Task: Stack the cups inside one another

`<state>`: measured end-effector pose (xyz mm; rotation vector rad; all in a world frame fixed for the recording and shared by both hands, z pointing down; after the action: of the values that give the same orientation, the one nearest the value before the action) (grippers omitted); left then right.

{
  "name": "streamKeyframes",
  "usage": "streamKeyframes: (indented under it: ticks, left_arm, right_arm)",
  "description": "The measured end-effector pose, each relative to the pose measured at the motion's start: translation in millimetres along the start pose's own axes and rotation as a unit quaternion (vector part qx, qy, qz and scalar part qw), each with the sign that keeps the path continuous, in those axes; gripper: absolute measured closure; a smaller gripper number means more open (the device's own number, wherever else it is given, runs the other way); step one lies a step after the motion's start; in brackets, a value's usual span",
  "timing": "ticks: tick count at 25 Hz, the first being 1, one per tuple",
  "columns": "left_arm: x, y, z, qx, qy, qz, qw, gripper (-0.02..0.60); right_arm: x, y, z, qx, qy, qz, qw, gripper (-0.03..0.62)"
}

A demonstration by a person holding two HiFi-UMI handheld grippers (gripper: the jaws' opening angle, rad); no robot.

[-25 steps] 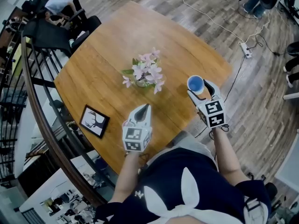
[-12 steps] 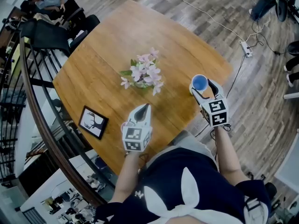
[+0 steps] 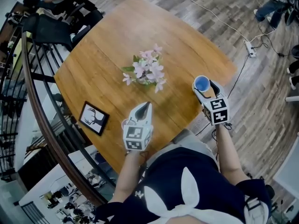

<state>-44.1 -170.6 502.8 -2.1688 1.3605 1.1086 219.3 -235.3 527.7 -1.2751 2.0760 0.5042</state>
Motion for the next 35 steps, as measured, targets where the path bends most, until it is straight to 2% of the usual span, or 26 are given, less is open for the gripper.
streamKeyframes:
  ticks: [12, 25, 35]
  left_arm:
    - [-14, 6, 8, 0.016, 0.005, 0.010, 0.9998, 0.566]
    - [-15, 7, 16, 0.029, -0.004, 0.014, 0.9995, 0.566]
    - [-20, 11, 38, 0.054, -0.018, 0.032, 0.9978, 0.566]
  right_arm:
    - [-21, 1, -18, 0.008, 0.023, -0.004, 1.000, 0.246]
    - [-5, 18, -12, 0.024, 0.004, 0.018, 1.000, 0.246]
    - [15, 60, -8, 0.068, -0.018, 0.061, 0.996, 0.246]
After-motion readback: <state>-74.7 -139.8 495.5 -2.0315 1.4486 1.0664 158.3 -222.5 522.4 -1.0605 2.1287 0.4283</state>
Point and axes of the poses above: the fingertips, and each gripper's own axes: z backward along the fingers, y to its left, x out of its top, the point moved 4 cm from there along z, backward along the fingers, and after that the axes turned 9 degrees about y, right-handed, at the moved point
